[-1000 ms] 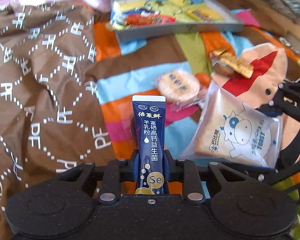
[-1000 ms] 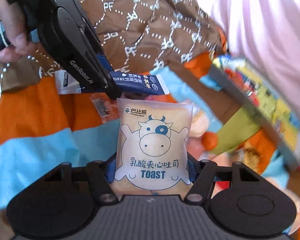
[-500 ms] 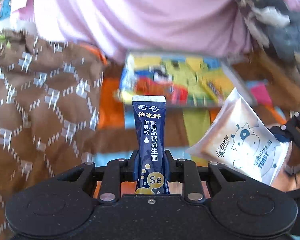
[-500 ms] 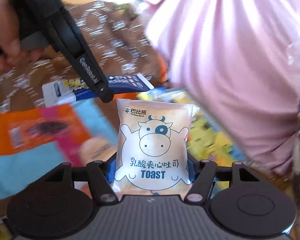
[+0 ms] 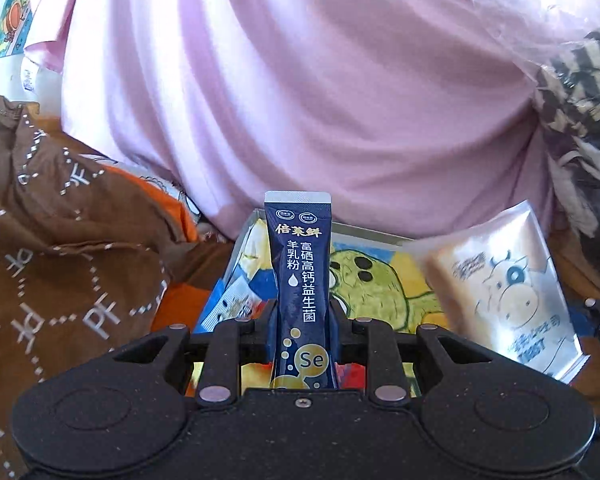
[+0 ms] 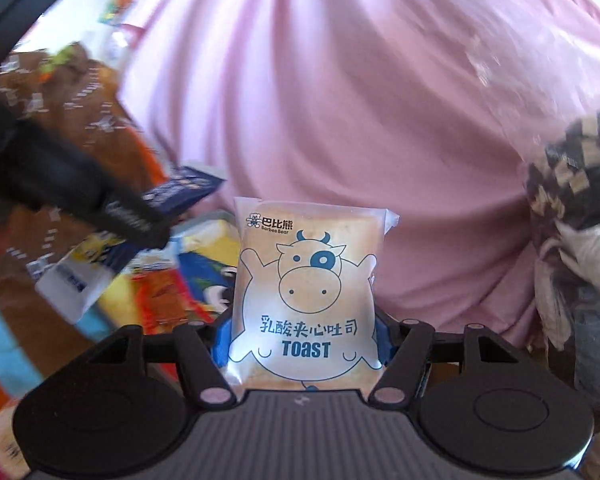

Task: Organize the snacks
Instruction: 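Carry the blue stick and TOAST bread into the frog tray and release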

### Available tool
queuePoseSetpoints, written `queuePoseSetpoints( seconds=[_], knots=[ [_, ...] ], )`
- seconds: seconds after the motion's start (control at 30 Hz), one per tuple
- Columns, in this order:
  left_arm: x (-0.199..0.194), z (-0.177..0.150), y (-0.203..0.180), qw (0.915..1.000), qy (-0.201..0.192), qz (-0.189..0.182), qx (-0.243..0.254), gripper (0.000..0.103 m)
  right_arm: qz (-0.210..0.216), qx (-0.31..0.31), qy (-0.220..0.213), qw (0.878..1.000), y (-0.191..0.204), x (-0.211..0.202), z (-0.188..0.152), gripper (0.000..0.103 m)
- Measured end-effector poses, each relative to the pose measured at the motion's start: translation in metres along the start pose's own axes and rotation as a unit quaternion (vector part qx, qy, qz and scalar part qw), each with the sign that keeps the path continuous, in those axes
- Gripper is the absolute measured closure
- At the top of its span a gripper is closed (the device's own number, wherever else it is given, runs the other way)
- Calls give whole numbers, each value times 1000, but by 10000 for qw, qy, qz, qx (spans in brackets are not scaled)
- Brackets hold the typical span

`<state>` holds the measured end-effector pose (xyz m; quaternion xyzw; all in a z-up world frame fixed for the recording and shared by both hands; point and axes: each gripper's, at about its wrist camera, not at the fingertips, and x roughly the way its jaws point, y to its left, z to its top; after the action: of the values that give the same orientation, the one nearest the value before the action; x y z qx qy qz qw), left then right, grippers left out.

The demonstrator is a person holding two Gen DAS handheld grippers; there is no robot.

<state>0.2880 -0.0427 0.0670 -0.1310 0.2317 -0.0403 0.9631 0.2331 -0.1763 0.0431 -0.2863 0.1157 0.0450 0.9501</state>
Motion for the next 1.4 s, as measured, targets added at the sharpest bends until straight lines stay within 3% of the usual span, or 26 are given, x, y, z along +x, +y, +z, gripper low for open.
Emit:
queuePoseSetpoints(
  seconds=[0.33, 0.5, 1.03, 1.13, 1.27, 1.4],
  knots=[
    [50, -9, -2, 9997, 35, 197, -115, 77, -195, 835, 654, 9942, -30, 67, -33, 35],
    [69, -17, -5, 9994, 162, 292, 45, 76, -225, 906, 870, 9918, -36, 86, -51, 35],
    [90, -31, -6, 9984, 367, 292, 304, 72, -68, 1256, 1092, 9860, -40, 96, -61, 33],
    [90, -32, -7, 9984, 394, 289, 284, 65, -78, 1273, 1055, 9862, -41, 94, -60, 27],
    [85, -30, -10, 9987, 319, 287, 279, 44, -104, 1294, 1003, 9865, -43, 90, -60, 23],
    [76, -25, -13, 9993, 145, 231, 255, 23, -193, 1457, 802, 9859, -50, 79, -55, 12]
  ],
)
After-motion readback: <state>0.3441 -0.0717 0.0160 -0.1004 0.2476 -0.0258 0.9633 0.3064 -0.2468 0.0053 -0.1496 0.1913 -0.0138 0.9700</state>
